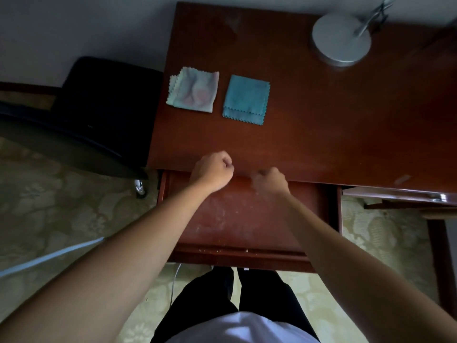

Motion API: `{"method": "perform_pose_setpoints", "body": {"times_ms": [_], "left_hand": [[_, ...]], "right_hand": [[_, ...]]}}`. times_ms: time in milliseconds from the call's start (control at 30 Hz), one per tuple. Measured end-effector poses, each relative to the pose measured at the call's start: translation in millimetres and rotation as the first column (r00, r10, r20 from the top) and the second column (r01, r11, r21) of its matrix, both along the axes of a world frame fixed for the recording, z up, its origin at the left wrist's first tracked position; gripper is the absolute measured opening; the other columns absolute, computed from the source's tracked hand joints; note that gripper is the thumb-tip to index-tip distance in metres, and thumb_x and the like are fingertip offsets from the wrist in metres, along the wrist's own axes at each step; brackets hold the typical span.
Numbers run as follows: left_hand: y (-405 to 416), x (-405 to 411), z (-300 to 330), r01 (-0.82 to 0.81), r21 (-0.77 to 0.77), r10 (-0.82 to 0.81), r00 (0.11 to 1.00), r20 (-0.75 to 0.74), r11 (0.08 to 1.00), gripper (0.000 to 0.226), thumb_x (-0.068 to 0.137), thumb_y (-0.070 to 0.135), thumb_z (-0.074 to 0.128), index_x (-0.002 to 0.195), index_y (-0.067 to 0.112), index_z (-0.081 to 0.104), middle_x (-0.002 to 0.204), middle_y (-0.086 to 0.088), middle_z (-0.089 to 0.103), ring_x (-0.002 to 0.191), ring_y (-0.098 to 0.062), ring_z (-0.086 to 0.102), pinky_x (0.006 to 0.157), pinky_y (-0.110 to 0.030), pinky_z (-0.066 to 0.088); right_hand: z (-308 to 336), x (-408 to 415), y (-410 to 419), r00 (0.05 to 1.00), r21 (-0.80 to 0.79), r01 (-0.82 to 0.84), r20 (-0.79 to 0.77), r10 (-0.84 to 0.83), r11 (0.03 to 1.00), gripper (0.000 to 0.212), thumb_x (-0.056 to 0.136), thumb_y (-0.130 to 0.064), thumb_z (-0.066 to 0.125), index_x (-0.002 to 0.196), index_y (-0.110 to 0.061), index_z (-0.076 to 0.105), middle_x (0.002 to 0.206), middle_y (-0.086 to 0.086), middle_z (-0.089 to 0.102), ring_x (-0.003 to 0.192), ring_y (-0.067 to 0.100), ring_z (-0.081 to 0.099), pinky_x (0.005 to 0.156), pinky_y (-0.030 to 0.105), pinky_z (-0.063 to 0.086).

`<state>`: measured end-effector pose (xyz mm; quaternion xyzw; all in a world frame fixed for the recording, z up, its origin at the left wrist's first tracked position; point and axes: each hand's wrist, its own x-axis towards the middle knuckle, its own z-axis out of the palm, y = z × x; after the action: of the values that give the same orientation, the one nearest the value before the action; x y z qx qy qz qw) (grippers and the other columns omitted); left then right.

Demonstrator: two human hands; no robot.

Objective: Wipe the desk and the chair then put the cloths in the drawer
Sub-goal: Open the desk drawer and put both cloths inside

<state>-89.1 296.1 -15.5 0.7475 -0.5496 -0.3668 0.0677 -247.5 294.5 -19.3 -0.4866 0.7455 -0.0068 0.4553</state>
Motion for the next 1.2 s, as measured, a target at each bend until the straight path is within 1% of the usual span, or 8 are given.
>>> {"method": "perform_pose_setpoints", "body": {"times_ms": [200, 333, 533, 767, 867, 967, 1100, 1200], "left_hand": [[-96.9, -1.3, 10.9, -0.168, -0.007, 0.169, 0.986, 0.01, 0.986, 0.037, 0.092, 0.034, 0.058, 0.126, 0.021, 0.057, 0.131, -0.006, 0.059, 0.119, -0.03, 0.058, 0.096, -0.034, 0.048], [-142.3, -6.6, 10.2, -0.304, 0.089, 0.312, 0.945, -0.094, 0.948, 0.044, 0.097, 0.027, 0.056, 0.137, 0.014, 0.043, 0.14, -0.011, 0.048, 0.103, -0.035, 0.066, 0.071, -0.041, 0.063], [-182.1, -10.7, -1.7, -0.449, 0.159, 0.467, 0.879, -0.101, 0.879, 0.05, 0.101, 0.027, 0.056, 0.143, 0.011, 0.033, 0.143, -0.016, 0.048, 0.075, -0.027, 0.073, 0.05, -0.025, 0.059], [-187.5, -8.1, -26.2, -0.572, 0.24, 0.606, 0.79, -0.099, 0.785, 0.041, 0.1, 0.013, 0.057, 0.137, 0.001, 0.044, 0.124, -0.02, 0.064, 0.08, -0.029, 0.075, 0.07, -0.032, 0.062], [-181.7, -7.3, -31.0, -0.562, 0.217, 0.591, 0.801, -0.098, 0.798, 0.024, 0.097, 0.005, 0.059, 0.12, 0.0, 0.056, 0.103, -0.017, 0.07, 0.076, -0.026, 0.075, 0.075, -0.037, 0.063], [-165.5, -4.1, -29.5, -0.558, 0.212, 0.585, 0.805, -0.095, 0.802, 0.018, 0.096, 0.005, 0.06, 0.114, 0.004, 0.06, 0.086, -0.008, 0.068, 0.072, -0.024, 0.075, 0.079, -0.037, 0.062], [-133.6, -1.5, -23.8, -0.537, 0.295, 0.594, 0.79, -0.154, 0.79, 0.017, 0.095, 0.012, 0.056, 0.111, 0.007, 0.061, 0.103, -0.006, 0.063, 0.067, -0.024, 0.074, 0.047, -0.024, 0.054], [-104.8, 6.0, -21.6, -0.559, 0.38, 0.663, 0.708, -0.244, 0.737, 0.033, 0.092, 0.034, 0.061, 0.114, 0.009, 0.063, 0.108, -0.009, 0.067, 0.065, -0.02, 0.07, 0.045, -0.022, 0.05]], "right_hand": [[13.3, 1.2, -89.4, 0.938, -0.058, 0.287, 0.219, -0.269, 0.956, 0.051, 0.069, -0.033, 0.044, 0.113, -0.025, 0.067, 0.1, 0.005, 0.071, 0.092, 0.03, 0.069, 0.084, 0.047, 0.058], [9.5, -0.7, -139.9, 0.909, -0.038, 0.361, 0.237, -0.343, 0.932, 0.044, 0.085, -0.022, 0.05, 0.128, -0.017, 0.057, 0.11, 0.005, 0.065, 0.098, 0.028, 0.064, 0.085, 0.037, 0.055], [-10.7, 8.7, -191.1, 0.85, 0.075, 0.416, 0.322, -0.417, 0.906, 0.057, 0.082, -0.023, 0.052, 0.138, -0.015, 0.045, 0.118, 0.011, 0.062, 0.102, 0.031, 0.064, 0.08, 0.037, 0.054], [-31.2, 20.8, -209.0, 0.83, 0.144, 0.432, 0.323, -0.455, 0.89, 0.031, 0.085, -0.034, 0.065, 0.101, -0.008, 0.063, 0.092, 0.006, 0.066, 0.078, 0.022, 0.06, 0.06, 0.031, 0.049], [-30.1, 20.0, -203.6, 0.833, 0.111, 0.442, 0.319, -0.453, 0.89, 0.02, 0.084, -0.029, 0.065, 0.073, -0.015, 0.057, 0.078, 0.002, 0.061, 0.079, 0.023, 0.061, 0.067, 0.032, 0.049], [-24.0, 23.3, -186.3, 0.82, 0.057, 0.444, 0.377, -0.43, 0.894, 0.012, 0.081, -0.025, 0.062, 0.074, -0.016, 0.061, 0.081, 0.004, 0.066, 0.079, 0.023, 0.063, 0.069, 0.036, 0.051], [-17.3, 24.4, -153.2, 0.709, 0.065, 0.508, 0.534, -0.46, 0.859, 0.009, 0.078, -0.019, 0.063, 0.083, -0.012, 0.063, 0.079, 0.005, 0.064, 0.073, 0.021, 0.061, 0.064, 0.034, 0.047], [-4.3, 28.2, -119.5, 0.576, 0.139, 0.55, 0.65, -0.495, 0.823, 0.003, 0.081, -0.008, 0.061, 0.08, -0.01, 0.059, 0.072, 0.004, 0.061, 0.067, 0.018, 0.059, 0.056, 0.026, 0.045]]}}
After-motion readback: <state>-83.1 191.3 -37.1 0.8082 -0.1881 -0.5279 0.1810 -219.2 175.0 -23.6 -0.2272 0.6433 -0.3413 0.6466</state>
